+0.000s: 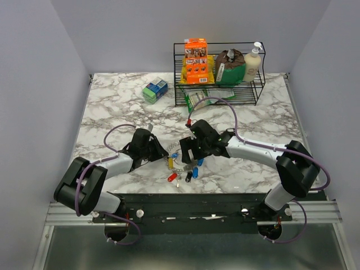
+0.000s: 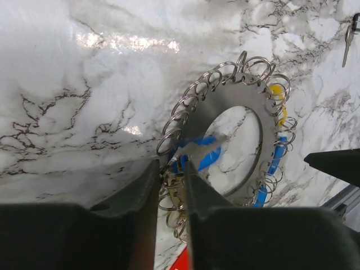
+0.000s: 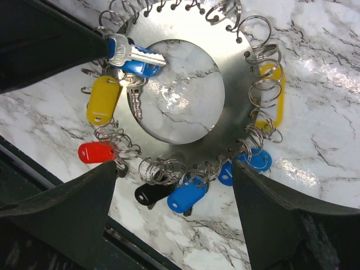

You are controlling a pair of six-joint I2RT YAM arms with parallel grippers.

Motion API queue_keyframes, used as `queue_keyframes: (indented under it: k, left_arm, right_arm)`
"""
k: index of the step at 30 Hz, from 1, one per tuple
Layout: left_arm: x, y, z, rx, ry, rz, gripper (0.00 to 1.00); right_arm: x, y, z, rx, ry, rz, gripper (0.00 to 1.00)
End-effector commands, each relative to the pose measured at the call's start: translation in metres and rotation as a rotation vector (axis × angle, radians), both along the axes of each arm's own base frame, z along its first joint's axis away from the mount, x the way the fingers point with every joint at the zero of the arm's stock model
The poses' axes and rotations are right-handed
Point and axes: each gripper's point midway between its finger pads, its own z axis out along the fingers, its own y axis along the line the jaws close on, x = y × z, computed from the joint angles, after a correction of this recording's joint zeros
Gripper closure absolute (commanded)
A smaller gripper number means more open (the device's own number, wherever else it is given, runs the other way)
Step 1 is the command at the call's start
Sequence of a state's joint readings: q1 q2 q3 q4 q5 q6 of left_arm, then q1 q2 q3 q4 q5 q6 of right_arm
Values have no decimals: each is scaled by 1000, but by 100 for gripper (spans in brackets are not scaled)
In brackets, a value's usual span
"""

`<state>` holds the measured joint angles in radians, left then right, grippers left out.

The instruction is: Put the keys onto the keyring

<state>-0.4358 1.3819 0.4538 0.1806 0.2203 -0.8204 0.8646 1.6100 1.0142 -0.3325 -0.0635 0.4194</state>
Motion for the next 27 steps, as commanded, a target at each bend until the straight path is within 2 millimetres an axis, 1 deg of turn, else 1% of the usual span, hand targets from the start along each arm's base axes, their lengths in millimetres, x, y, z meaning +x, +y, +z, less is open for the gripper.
queue_keyframes:
  k: [1,2,3,7,8,10,11,12,14,16,17,19,20,22,23,24,26,27]
  left_arm:
    - [-9,2,-10,13,39,-14,82]
    - [-10,3,-9,15,40,-9,85]
    - [-11,4,-10,15,41,-10,86]
    - [-15,9,-8,17,36,12,86]
    - [-17,10,-3,10,24,21,86]
    - [-22,15,-4,9,28,47,86]
    - [-22,18,2,9,10,65,86]
    - [-24,22,1,13,12,80,86]
    - [-25,28,9,8,-8,122,86]
    - [-30,32,12,2,-20,147,86]
    - [-31,35,22,-20,-44,172,77]
    - [-33,42,24,-12,-64,207,54]
    - [-36,46,30,-10,-77,218,33]
    - [-35,55,38,15,-106,254,22]
    - [-37,59,42,26,-114,259,18]
    - [-35,61,48,40,-136,258,18]
    - [-36,66,52,67,-147,261,17]
    - [-33,66,58,75,-160,254,17]
  right_arm:
    - [0,-6,-1,-17,-18,-19,9]
    - [0,-7,-2,-21,-17,-21,9]
    - [0,-7,-3,-22,-17,-20,9]
    - [-1,-6,-2,-18,-16,-10,9]
    - [-1,-7,0,-14,-22,-6,9]
    - [-1,-7,0,-15,-29,-4,9]
    - [-1,-7,1,-15,-32,3,10]
    - [-1,-7,1,-17,-33,4,9]
    - [-1,-7,2,-15,-35,10,9]
    - [-1,-7,3,-9,-39,14,9]
    - [-2,-7,1,-11,-37,18,9]
    - [-2,-7,3,-3,-42,21,10]
    - [-2,-6,5,-1,-47,24,9]
    - [-2,-6,8,6,-51,23,9]
    - [-2,-6,9,9,-55,27,9]
    - [-2,-7,9,9,-60,28,9]
    - [-1,-6,10,11,-66,35,10]
    - [-1,-6,11,11,-67,34,10]
